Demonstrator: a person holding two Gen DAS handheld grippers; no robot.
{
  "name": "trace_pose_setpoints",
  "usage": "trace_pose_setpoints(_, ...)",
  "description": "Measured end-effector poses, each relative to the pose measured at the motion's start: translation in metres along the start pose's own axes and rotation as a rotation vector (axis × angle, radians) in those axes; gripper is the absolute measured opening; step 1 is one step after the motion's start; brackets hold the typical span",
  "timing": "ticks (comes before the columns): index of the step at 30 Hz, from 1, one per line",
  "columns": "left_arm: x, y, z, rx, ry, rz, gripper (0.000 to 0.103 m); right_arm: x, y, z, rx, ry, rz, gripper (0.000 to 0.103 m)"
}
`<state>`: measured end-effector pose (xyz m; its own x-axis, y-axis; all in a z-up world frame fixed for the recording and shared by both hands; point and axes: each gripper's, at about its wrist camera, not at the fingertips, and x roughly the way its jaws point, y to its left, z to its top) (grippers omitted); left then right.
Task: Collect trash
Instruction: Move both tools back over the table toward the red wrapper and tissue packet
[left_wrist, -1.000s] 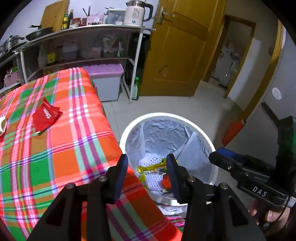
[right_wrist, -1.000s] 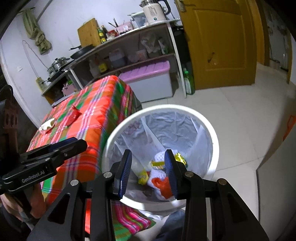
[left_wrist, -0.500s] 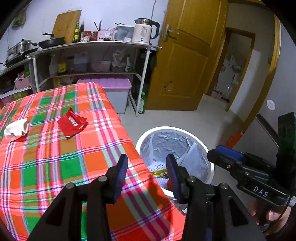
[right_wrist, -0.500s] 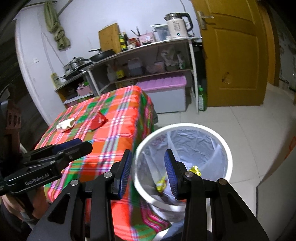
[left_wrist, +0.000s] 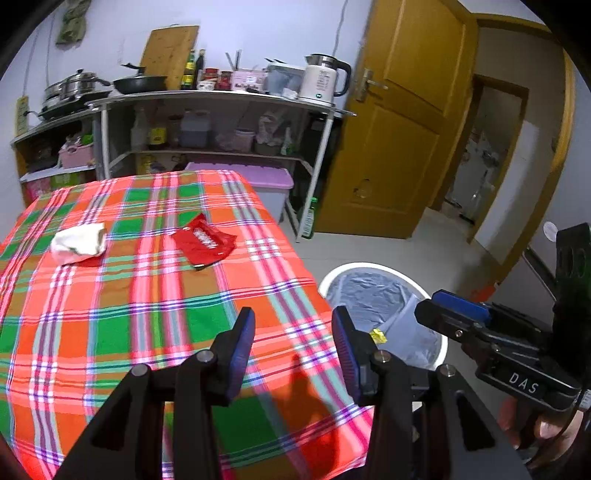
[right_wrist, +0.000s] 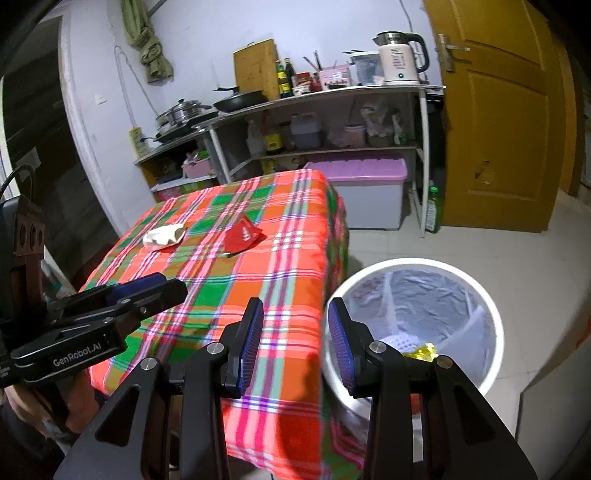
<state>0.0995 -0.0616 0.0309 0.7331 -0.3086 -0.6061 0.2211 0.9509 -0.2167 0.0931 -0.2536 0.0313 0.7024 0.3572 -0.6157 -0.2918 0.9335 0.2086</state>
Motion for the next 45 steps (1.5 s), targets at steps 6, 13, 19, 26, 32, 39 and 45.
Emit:
trace_pose_setpoints(6,-0.005,0.032,-0.006,-0.047,0.001,0.048,0.045,0.017,0.019,0.0,-0.027,0.031,0.035,0.038)
trace_pose_setpoints(13,-0.011,0.066,-0.008,-0.088,-0.007,0.099,0.045,0.04,0.036,0.009,-0.048,0.057,0.082,0.043)
trace_pose_setpoints(19,-0.013,0.096,-0.006,-0.121,-0.013,0.143,0.045,0.062,0.052,0.018,-0.085,0.08,0.107,0.043)
trace_pose_setpoints(26,-0.012,0.131,0.001,-0.161,-0.021,0.201,0.052,0.088,0.062,0.032,-0.121,0.093,0.132,0.043)
trace_pose_setpoints(32,-0.005,0.161,0.01,-0.179,-0.016,0.253,0.053,0.112,0.063,0.048,-0.138,0.1,0.139,0.043)
trace_pose_setpoints(39,0.009,0.195,0.024,-0.217,-0.009,0.287,0.062,0.142,0.064,0.062,-0.17,0.117,0.127,0.044)
trace_pose_setpoints(45,0.025,0.222,0.033,-0.299,0.011,0.276,0.064,0.171,0.063,0.072,-0.189,0.135,0.108,0.045)
